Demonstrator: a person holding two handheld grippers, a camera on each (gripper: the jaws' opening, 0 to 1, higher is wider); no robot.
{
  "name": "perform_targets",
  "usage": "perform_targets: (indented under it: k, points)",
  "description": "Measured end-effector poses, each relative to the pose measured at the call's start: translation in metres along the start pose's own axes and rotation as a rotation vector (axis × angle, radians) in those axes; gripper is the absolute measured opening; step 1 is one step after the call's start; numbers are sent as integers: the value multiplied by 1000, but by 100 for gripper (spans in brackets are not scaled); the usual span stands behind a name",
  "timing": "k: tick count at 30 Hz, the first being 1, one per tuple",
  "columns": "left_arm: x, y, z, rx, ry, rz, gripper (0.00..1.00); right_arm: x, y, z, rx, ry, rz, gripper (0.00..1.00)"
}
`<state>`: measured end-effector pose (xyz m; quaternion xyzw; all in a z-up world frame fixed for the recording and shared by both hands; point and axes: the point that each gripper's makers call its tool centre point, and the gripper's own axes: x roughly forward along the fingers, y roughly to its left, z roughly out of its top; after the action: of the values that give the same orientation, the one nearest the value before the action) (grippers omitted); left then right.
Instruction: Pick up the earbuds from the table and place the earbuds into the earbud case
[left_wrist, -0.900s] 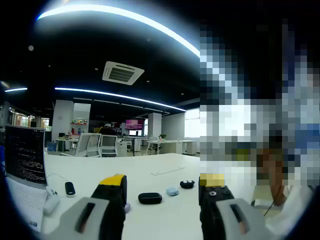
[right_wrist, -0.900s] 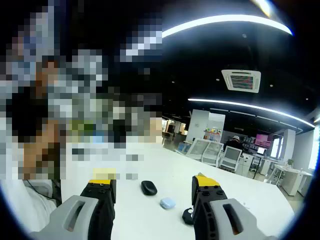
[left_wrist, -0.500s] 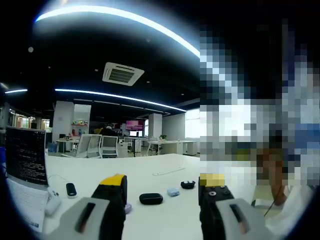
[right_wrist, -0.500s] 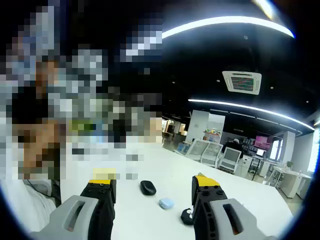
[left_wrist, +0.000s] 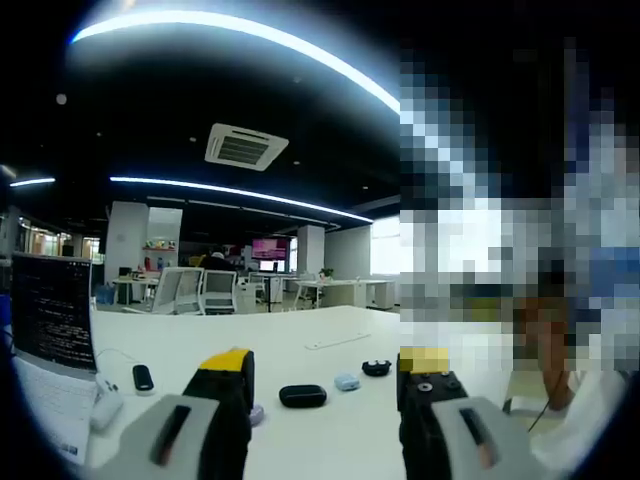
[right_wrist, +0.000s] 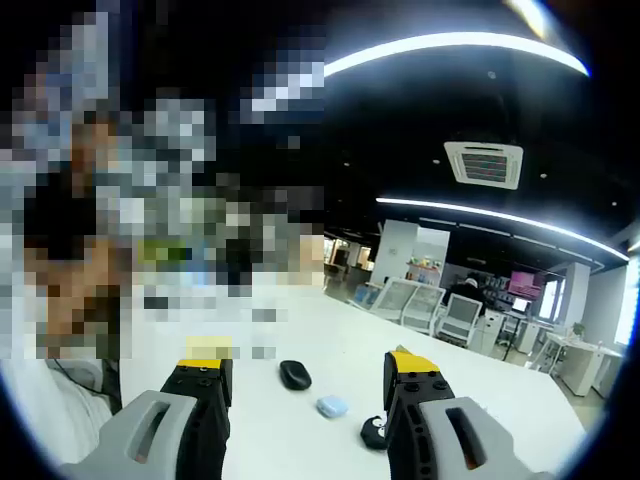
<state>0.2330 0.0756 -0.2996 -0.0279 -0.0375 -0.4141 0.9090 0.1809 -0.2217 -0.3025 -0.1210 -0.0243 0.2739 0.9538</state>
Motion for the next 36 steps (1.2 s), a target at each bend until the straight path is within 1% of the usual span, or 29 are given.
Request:
perform_targets:
  k: [11,15,18,20,36]
  points:
    - [0,-1,1,0,-5,-2,58,0,1,0,-2,0,4,59]
    - [1,-1,-1,4,3,-1,58,1,0,-1,-3,3,2,59]
    - [0,-1,1,0,-5,-1,58,0,0,0,-2,0,4,59]
    - [1,-1,-1,3,3,-1,58,0,0,-1,-5,2,1,59]
    - [-1,-1,1,3,-5,0,58,0,1,0,-9,2,5,59]
